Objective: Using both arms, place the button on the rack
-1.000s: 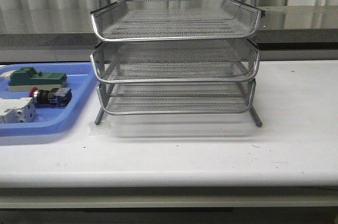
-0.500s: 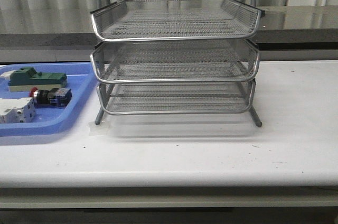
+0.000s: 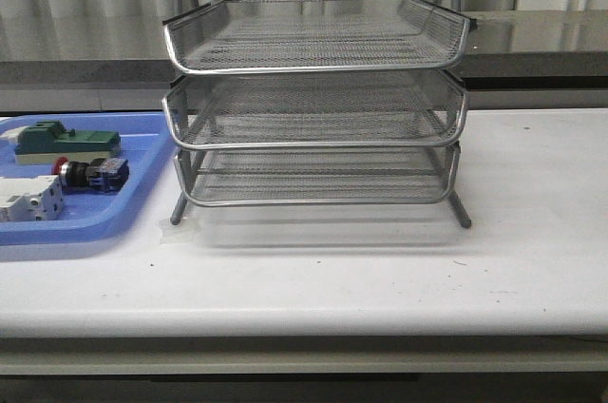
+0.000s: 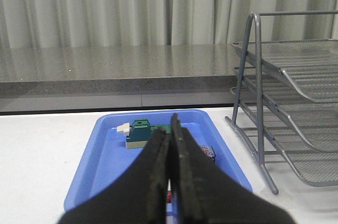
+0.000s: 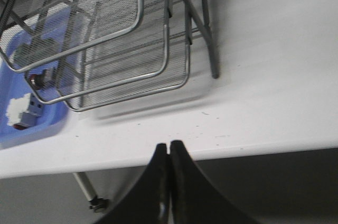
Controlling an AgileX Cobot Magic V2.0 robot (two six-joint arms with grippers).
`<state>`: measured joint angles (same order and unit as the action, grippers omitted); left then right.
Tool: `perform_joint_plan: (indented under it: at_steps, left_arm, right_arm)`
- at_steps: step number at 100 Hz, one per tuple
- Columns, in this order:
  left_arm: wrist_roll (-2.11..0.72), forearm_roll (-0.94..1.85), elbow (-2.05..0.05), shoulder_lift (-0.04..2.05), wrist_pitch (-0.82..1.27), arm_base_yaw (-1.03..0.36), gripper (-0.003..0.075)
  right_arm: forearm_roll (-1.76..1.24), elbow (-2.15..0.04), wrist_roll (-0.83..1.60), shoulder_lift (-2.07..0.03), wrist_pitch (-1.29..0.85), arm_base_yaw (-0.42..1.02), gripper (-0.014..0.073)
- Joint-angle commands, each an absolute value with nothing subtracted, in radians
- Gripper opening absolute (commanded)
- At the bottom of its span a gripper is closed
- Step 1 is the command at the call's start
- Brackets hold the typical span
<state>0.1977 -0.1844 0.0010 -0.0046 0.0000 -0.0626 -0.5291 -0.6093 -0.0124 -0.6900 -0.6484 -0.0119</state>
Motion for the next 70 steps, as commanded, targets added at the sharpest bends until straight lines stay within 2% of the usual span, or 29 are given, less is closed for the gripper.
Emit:
perform_joint_plan:
  at_steps: [1,8,22,28,70]
  left_arm:
    - [0.211,-0.184,0.045,-0.036,-0.069,-0.069,-0.0020]
    - [0.211,-0.184,0.045,-0.036,-0.069,-0.069,-0.0020]
    - [0.211,-0.184,0.045,-0.036,-0.069,-0.069,-0.0020]
    - [0.211,-0.184,0.045,-0.036,-0.069,-0.069,-0.0020]
    - [0.211,-0.184,0.045,-0.036,-0.069,-0.069,-0.0020]
  right_arm:
    - [-0.657,-0.646,0.030,-0.736,-0.562,-0.012,-0.0031]
    - [-0.739,-0.646,0.096,-0.768,-0.547,-0.012,0.0037]
    - [-0.936,-0.646,0.261,-0.862,-0.532,-0.012,0.0234]
    - [-1.034,-0.646,0.345,-0.901,-0.521,-0.012,0.0279]
    - [-1.673,-0.651,0.983,-1.303,-0.532,-0.012,0.0295]
